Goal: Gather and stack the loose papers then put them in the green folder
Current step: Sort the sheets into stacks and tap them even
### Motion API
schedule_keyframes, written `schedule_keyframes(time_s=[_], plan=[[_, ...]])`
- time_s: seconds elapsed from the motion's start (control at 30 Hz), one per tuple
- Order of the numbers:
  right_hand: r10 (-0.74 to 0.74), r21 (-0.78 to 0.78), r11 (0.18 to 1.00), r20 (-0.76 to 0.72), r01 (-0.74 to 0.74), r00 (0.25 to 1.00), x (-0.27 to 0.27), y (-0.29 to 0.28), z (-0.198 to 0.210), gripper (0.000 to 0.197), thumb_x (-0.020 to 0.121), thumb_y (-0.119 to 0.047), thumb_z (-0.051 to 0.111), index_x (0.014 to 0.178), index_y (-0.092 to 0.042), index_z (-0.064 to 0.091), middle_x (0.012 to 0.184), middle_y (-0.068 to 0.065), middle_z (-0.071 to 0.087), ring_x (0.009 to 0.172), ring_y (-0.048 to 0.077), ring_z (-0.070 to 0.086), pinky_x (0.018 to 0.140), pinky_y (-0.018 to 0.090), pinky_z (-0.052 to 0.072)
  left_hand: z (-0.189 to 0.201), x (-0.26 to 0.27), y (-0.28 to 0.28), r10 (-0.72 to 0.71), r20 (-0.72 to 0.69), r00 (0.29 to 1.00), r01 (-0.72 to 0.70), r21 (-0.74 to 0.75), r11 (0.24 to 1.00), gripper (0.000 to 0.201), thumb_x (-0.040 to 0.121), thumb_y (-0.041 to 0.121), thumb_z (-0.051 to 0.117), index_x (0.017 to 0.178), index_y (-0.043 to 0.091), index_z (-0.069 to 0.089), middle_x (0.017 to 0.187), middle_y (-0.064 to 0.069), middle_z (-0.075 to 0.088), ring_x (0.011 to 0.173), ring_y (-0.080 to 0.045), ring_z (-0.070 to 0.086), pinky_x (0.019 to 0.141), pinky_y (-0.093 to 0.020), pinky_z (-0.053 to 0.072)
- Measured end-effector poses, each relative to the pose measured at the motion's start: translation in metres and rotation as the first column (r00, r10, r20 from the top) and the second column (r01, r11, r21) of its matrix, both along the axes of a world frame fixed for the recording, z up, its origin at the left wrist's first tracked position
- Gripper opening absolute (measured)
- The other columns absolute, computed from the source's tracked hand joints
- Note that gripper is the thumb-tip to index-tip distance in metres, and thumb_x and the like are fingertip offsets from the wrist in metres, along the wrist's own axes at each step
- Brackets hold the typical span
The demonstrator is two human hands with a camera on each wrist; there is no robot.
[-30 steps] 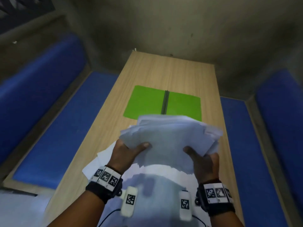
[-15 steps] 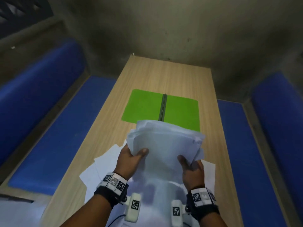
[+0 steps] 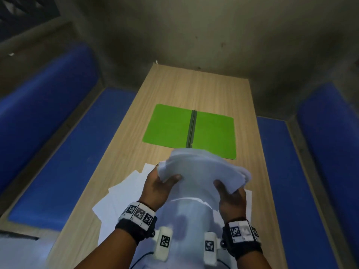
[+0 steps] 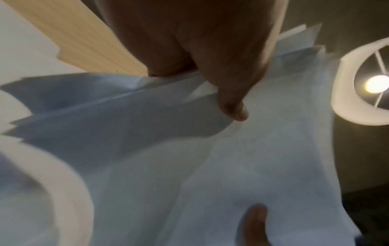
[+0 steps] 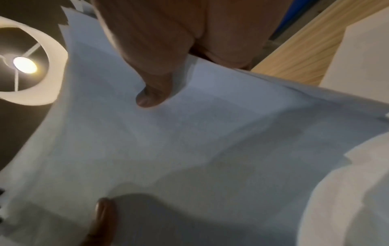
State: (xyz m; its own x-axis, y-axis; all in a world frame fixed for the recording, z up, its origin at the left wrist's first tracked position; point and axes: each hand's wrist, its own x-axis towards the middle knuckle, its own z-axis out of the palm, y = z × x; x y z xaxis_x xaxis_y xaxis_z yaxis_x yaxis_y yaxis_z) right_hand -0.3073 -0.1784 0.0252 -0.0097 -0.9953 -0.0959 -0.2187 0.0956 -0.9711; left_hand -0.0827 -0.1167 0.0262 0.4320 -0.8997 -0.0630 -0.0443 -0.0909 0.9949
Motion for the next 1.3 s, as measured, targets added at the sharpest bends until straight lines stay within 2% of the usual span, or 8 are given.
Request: schedule_keyframes(time_s=[0.1, 0.23, 0.43, 0.63, 0.77, 1.03, 1.2, 1.3], plan=[[0.004, 0.015, 1.000, 0.069, -0.005, 0.998, -0.006, 0.003, -0.004, 0.029, 0.072, -0.011, 0.081, 0.096, -0.019, 0.066, 0.086, -0.008, 0.072, 0.076, -0.002, 0.068, 0.064, 0.012, 0.052, -0.006, 0.002, 0.003, 0.089, -0.094, 0.992, -0.092, -0.033, 0.995, 0.046, 0.066, 0.038, 0.081, 0.105, 0.019, 0.068, 0.099, -0.002, 0.078, 0.089, -0.015, 0.073, 0.076, -0.027, 0.057], [0.023, 0.130, 0.991, 0.038, -0.028, 0.999, -0.005, 0.013, -0.041, 0.087, 0.040, -0.060, 0.087, 0.111, -0.015, 0.063, 0.100, 0.000, 0.072, 0.090, 0.016, 0.069, 0.067, 0.017, 0.051, -0.025, -0.008, 0.010, 0.094, -0.115, 0.989, -0.086, 0.078, 0.993, 0.044, 0.069, 0.042, 0.086, 0.106, 0.026, 0.069, 0.099, 0.011, 0.078, 0.096, -0.004, 0.072, 0.082, -0.020, 0.055], [-0.050, 0.180, 0.983, 0.049, 0.041, 0.998, 0.003, 0.012, -0.026, 0.026, 0.074, -0.020, 0.081, 0.096, -0.020, 0.067, 0.088, -0.008, 0.070, 0.072, -0.002, 0.065, 0.052, 0.006, 0.045, -0.018, -0.015, 0.002, 0.097, -0.073, 0.993, -0.085, 0.147, 0.985, 0.027, 0.072, 0.015, 0.088, 0.093, 0.022, 0.071, 0.081, 0.023, 0.077, 0.077, 0.006, 0.071, 0.066, -0.009, 0.052], [-0.026, 0.277, 0.961, 0.002, 0.024, 1.000, 0.001, 0.018, -0.050, 0.072, 0.040, -0.055, 0.090, 0.100, -0.022, 0.068, 0.092, -0.001, 0.075, 0.085, 0.020, 0.071, 0.071, 0.039, 0.059, -0.034, -0.007, 0.011, 0.014, -0.088, 0.996, 0.009, 0.260, 0.966, 0.033, 0.066, 0.021, 0.091, 0.093, 0.022, 0.073, 0.081, 0.019, 0.078, 0.082, -0.006, 0.073, 0.060, -0.013, 0.053], [-0.006, 0.267, 0.964, -0.022, 0.012, 1.000, 0.000, 0.019, -0.044, 0.046, 0.064, -0.041, 0.084, 0.102, -0.021, 0.067, 0.090, -0.003, 0.072, 0.085, 0.020, 0.068, 0.067, 0.032, 0.053, -0.035, -0.003, 0.013, -0.030, -0.051, 0.998, 0.043, 0.260, 0.965, 0.044, 0.064, 0.017, 0.093, 0.103, 0.016, 0.073, 0.088, 0.005, 0.079, 0.083, -0.007, 0.074, 0.062, -0.015, 0.053], [0.016, 0.191, 0.980, 0.206, -0.056, 0.978, -0.003, 0.012, 0.002, 0.021, 0.079, 0.000, 0.073, 0.097, -0.010, 0.071, 0.091, 0.005, 0.076, 0.084, 0.024, 0.069, 0.075, 0.038, 0.058, -0.020, 0.010, 0.017, -0.128, 0.063, 0.990, 0.098, 0.355, 0.930, 0.056, 0.056, 0.063, 0.082, 0.089, 0.019, 0.076, 0.090, 0.000, 0.080, 0.082, -0.013, 0.076, 0.077, -0.045, 0.062], [0.052, 0.304, 0.952, -0.229, 0.021, 0.972, -0.047, 0.015, -0.023, 0.048, 0.073, -0.034, 0.080, 0.114, -0.015, 0.063, 0.106, 0.005, 0.068, 0.100, 0.025, 0.064, 0.084, 0.036, 0.053, -0.006, 0.052, 0.047, -0.126, 0.258, 0.958, 0.026, 0.361, 0.932, 0.064, 0.071, 0.067, 0.073, 0.096, 0.009, 0.074, 0.085, -0.010, 0.077, 0.077, -0.023, 0.071, 0.073, -0.040, 0.057], [0.236, 0.585, 0.764, -0.647, 0.273, 0.725, -0.079, 0.027, -0.061, 0.119, 0.053, -0.066, 0.080, 0.145, -0.008, 0.032, 0.144, 0.016, 0.040, 0.131, 0.035, 0.041, 0.101, 0.044, 0.042, -0.002, 0.077, 0.082, 0.063, 0.201, 0.977, -0.151, 0.460, 0.875, 0.039, 0.076, 0.038, 0.084, 0.080, 0.001, 0.073, 0.072, -0.018, 0.071, 0.066, -0.022, 0.060, 0.066, -0.039, 0.048]])
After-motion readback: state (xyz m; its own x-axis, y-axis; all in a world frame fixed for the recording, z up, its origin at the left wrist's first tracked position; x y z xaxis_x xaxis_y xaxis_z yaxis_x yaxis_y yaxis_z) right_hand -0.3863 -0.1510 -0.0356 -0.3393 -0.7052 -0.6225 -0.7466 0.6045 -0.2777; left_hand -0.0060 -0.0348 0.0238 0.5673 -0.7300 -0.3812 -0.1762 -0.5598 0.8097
